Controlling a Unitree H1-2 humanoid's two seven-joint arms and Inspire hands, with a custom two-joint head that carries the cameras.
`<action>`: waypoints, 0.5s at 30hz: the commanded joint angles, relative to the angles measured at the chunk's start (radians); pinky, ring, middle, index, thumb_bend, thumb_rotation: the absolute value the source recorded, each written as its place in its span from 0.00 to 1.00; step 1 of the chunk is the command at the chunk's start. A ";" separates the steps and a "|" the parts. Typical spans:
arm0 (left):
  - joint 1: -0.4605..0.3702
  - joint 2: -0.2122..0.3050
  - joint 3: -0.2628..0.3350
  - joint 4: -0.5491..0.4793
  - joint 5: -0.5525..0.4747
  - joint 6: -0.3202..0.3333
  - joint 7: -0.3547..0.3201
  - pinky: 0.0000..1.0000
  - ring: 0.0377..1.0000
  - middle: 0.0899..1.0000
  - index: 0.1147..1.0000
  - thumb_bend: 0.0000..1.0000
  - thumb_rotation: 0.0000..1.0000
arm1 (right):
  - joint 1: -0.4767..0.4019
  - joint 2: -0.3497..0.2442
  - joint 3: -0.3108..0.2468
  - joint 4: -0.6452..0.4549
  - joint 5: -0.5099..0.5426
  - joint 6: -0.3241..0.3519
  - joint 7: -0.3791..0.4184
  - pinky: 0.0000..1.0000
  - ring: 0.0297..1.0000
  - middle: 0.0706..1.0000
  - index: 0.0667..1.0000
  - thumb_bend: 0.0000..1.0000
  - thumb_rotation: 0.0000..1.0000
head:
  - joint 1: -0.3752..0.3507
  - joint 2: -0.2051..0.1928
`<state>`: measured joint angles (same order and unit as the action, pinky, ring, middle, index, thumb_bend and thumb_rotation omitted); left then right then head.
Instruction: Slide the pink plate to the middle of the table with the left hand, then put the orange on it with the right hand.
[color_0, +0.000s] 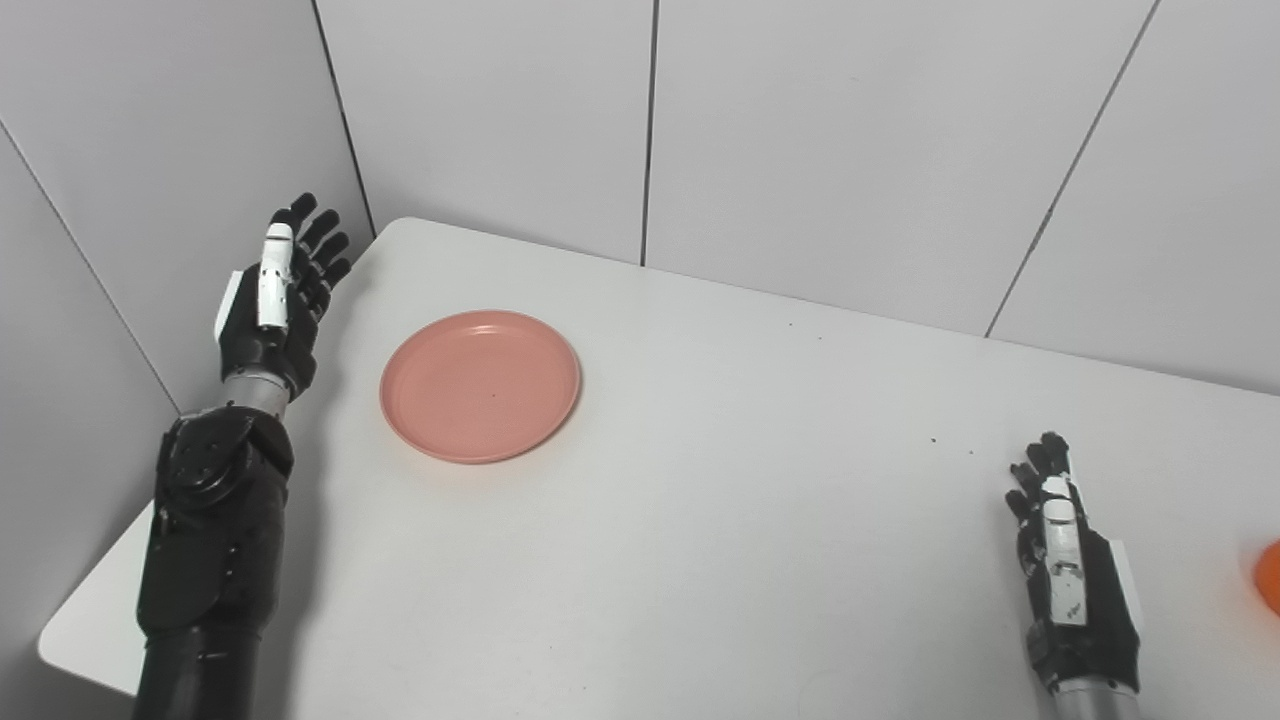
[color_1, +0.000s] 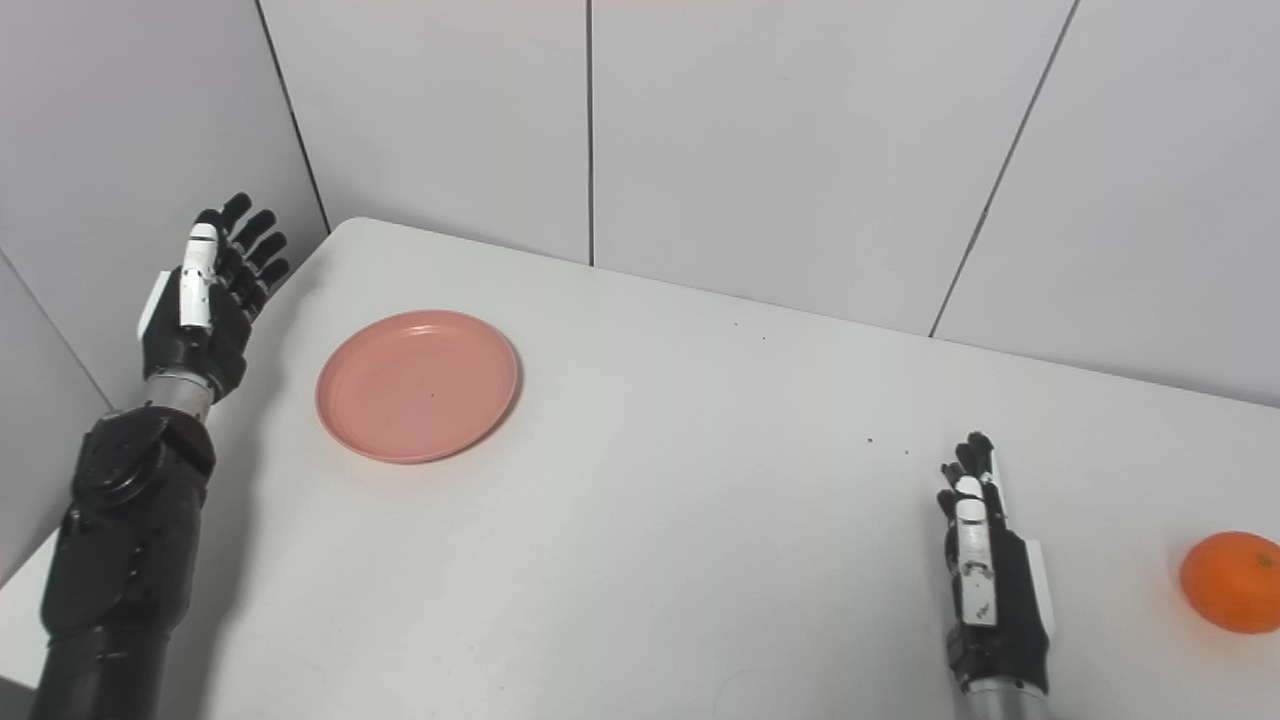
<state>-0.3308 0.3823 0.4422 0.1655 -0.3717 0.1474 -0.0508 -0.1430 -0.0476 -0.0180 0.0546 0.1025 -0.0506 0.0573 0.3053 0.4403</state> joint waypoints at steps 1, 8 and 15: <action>-0.021 0.029 0.008 0.001 -0.021 -0.023 -0.019 0.94 0.94 0.94 0.93 0.29 1.00 | -0.009 -0.006 -0.009 -0.015 0.008 -0.017 0.006 1.00 1.00 1.00 1.00 0.17 1.00 | 0.001 0.002; -0.020 0.023 0.007 0.052 -0.038 -0.031 -0.032 0.96 0.95 0.95 0.94 0.28 1.00 | -0.007 -0.012 -0.008 -0.016 0.004 -0.018 0.010 1.00 1.00 1.00 1.00 0.18 1.00 | 0.005 0.000; -0.023 0.026 -0.006 0.120 -0.033 -0.051 -0.051 0.97 0.96 0.96 0.96 0.26 1.00 | -0.004 -0.011 -0.007 -0.020 -0.009 -0.021 0.004 1.00 1.00 1.00 1.00 0.16 1.00 | 0.004 -0.001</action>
<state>-0.3301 0.3812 0.4424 0.2880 -0.4049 0.1387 -0.0768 -0.1428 -0.0563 -0.0191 0.0553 0.0981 -0.0508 0.0636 0.3083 0.4387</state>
